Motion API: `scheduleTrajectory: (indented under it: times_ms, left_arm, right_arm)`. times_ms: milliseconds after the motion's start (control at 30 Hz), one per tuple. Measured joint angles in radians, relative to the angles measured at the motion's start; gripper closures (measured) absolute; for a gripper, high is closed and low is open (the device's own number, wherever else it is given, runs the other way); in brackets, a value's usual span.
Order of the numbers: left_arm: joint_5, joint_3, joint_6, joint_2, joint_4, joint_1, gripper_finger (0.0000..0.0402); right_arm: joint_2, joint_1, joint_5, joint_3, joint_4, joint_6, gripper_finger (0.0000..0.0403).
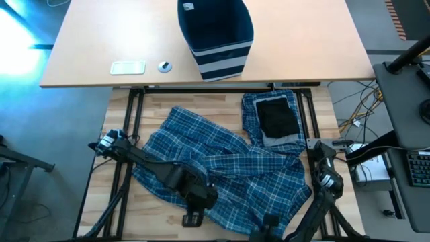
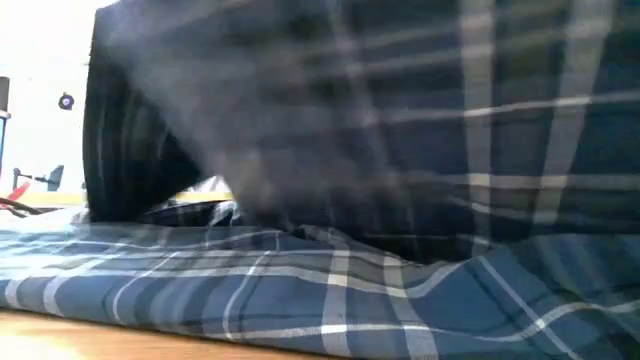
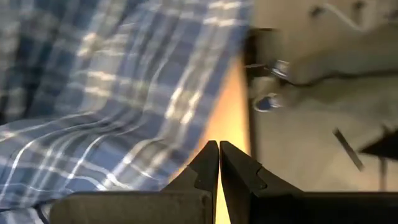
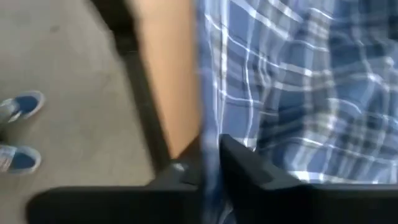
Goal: Fold Laundry from Bin
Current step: Fold the blue patterned long sleeve
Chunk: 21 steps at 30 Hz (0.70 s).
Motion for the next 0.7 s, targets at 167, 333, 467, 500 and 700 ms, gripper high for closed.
scheduleTrajectory:
  times_ms: [167,333,467,500,700]
  left_arm:
    - [0.089,0.101,0.056,0.000,-0.028,-0.042,0.0402]
    - [-0.014,0.144,0.060,0.000,-0.079,-0.077,0.0402]
    - [-0.291,0.108,0.121,0.000,-0.084,-0.136,0.0399]
    - [-0.339,0.089,0.131,0.000,-0.081,-0.154,0.0394]
    - [-0.464,-0.107,0.021,0.000,-0.029,-0.251,0.0326]
  right_arm:
    - [-0.017,0.001,-0.048,0.083,-0.002,-0.118,0.0392]
    - [-0.053,0.002,-0.048,0.117,-0.030,-0.157,0.0394]
    - [-0.054,0.003,-0.050,0.116,-0.034,-0.126,0.0394]
    - [-0.054,0.003,-0.050,0.116,-0.034,-0.109,0.0394]
    - [-0.054,0.002,-0.049,0.116,-0.034,-0.040,0.0394]
